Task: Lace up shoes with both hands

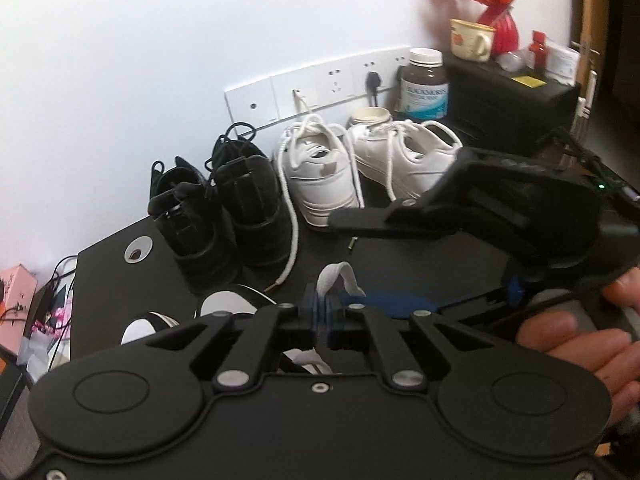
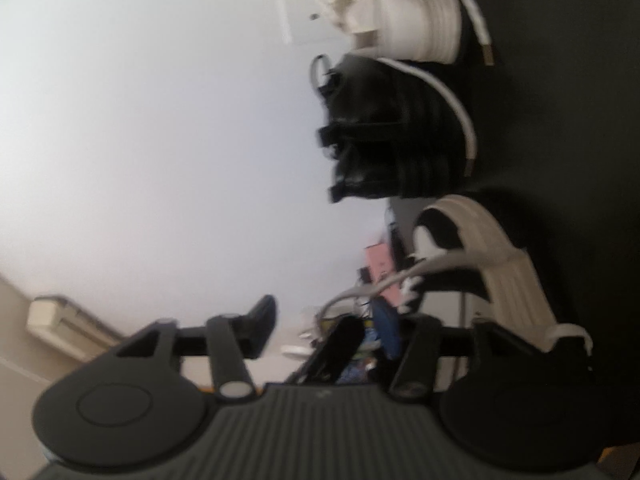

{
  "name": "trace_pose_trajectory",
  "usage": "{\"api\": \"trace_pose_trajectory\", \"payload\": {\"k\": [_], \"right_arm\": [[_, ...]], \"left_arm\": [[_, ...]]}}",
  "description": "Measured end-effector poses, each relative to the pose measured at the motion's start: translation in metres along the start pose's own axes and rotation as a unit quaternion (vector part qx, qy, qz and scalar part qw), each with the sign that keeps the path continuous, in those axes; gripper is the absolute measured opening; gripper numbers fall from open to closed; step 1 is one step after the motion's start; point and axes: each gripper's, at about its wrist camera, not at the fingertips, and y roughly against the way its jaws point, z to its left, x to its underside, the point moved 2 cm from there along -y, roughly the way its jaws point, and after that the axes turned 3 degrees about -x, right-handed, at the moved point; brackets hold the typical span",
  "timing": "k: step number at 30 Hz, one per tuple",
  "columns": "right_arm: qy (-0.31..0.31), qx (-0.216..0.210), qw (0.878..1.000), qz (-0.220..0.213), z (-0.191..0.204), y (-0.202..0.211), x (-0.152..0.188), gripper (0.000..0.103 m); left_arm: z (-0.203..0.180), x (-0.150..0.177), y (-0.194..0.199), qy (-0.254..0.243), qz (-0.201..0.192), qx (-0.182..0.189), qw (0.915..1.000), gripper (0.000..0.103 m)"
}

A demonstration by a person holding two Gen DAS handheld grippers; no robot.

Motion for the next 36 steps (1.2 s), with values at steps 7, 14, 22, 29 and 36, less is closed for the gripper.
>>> {"api": "trace_pose_trajectory", "payload": {"k": [7,14,22,29,36], "right_arm": [[0.000,0.003,0.999,-0.039,-0.002,0.005,-0.001,0.030],[0.014,0.009,0.996,-0.085,0.002,0.013,-0.007,0.004],[0.089,0.006,0.990,-0.110,0.038,0.018,-0.015,0.004],[0.139,0.003,0.983,-0.117,0.063,0.020,-0.012,0.004],[0.149,-0.010,0.976,-0.160,0.075,0.038,-0.022,0.004]], "left_arm": [[-0.002,0.007,0.003,-0.023,0.007,0.020,0.9995,0.004],[-0.007,0.013,0.002,-0.055,0.011,0.030,0.9979,0.004],[-0.003,0.014,0.001,-0.050,0.009,0.037,0.9980,0.003],[-0.003,0.010,-0.001,-0.049,0.005,0.041,0.9979,0.003],[-0.003,0.012,-0.005,-0.052,0.016,0.051,0.9973,0.003]]}}
